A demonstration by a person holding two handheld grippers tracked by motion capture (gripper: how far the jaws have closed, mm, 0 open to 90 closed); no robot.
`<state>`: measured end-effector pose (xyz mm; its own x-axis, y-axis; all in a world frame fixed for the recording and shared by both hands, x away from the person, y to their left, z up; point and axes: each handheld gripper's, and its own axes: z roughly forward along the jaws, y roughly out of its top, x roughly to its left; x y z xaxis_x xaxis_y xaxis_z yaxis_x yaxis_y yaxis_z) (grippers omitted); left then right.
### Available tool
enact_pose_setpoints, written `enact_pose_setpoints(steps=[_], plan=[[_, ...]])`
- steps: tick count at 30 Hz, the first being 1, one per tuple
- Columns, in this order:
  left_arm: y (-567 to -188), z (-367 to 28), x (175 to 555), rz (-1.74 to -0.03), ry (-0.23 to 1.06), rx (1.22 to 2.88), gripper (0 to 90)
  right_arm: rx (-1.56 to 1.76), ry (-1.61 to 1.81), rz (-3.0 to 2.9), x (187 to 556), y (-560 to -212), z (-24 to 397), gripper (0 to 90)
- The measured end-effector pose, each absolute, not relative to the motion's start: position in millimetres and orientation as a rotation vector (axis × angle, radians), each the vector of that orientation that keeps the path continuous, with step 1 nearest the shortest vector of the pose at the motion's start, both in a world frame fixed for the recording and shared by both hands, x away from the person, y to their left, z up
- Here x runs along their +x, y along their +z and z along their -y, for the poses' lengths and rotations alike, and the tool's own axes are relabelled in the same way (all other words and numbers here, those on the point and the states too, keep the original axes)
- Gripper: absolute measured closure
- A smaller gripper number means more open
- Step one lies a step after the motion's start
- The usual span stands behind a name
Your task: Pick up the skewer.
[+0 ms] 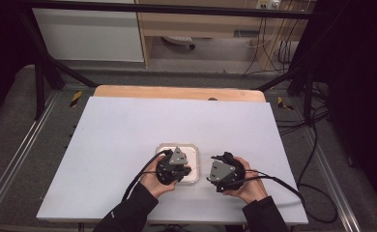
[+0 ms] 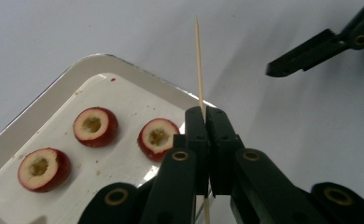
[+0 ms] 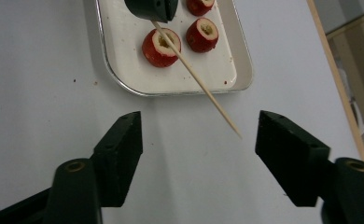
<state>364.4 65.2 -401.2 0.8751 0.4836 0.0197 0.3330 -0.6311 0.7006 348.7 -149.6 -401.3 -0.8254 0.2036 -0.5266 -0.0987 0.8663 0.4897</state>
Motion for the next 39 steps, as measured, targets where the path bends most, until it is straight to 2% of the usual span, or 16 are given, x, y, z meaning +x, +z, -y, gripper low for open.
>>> enact_pose_setpoints(steps=[8,23,31,39], plan=[[-399,-47,362,-0.541,0.243,2.339,88.2,-0.148,0.563,-2.425,348,-408,148,49.0],[-398,-29,359,-0.474,0.216,2.376,88.2,-0.367,0.45,-2.392,344,-416,149,76.3],[-399,-26,358,-0.464,0.202,2.379,88.2,-0.437,0.419,-2.381,343,-417,149,86.3],[-398,-26,359,-0.461,0.196,2.384,88.2,-0.503,0.375,-2.362,342,-417,149,88.8]])
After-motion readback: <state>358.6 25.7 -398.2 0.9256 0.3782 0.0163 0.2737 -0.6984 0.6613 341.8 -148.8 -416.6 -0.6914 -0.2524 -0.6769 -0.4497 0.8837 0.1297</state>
